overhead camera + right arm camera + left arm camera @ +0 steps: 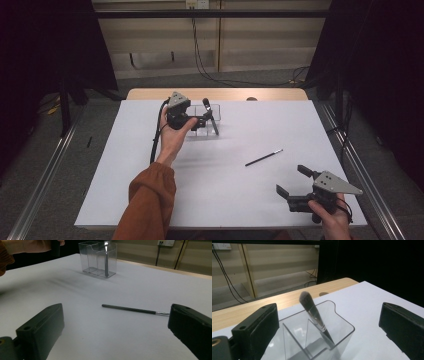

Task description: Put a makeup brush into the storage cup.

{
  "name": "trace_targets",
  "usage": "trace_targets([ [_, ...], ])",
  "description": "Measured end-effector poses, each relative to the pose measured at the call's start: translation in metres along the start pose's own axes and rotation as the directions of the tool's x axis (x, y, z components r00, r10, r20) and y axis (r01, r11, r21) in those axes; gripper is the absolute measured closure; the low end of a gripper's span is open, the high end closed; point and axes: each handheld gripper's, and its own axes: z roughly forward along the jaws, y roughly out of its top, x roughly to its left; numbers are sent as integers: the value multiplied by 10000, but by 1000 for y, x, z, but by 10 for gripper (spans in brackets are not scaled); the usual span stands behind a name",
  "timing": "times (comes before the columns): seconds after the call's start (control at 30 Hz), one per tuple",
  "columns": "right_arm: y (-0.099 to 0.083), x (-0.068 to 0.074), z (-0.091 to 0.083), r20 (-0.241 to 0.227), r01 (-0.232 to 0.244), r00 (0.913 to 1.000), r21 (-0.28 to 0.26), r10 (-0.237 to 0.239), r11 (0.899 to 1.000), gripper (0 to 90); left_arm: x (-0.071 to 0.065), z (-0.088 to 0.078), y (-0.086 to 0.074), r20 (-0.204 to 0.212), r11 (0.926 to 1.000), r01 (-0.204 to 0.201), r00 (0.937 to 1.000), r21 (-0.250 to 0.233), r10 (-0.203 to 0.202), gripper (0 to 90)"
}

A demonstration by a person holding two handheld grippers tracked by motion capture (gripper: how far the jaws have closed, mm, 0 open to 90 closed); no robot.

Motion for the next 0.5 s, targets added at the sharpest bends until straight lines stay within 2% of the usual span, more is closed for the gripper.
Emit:
trace_targets([
  [0.5,0,-1,2,88,4,10000,51,-5,10000,2,-1,-35,-10,-371,9993,-336,9987,158,342,31],
])
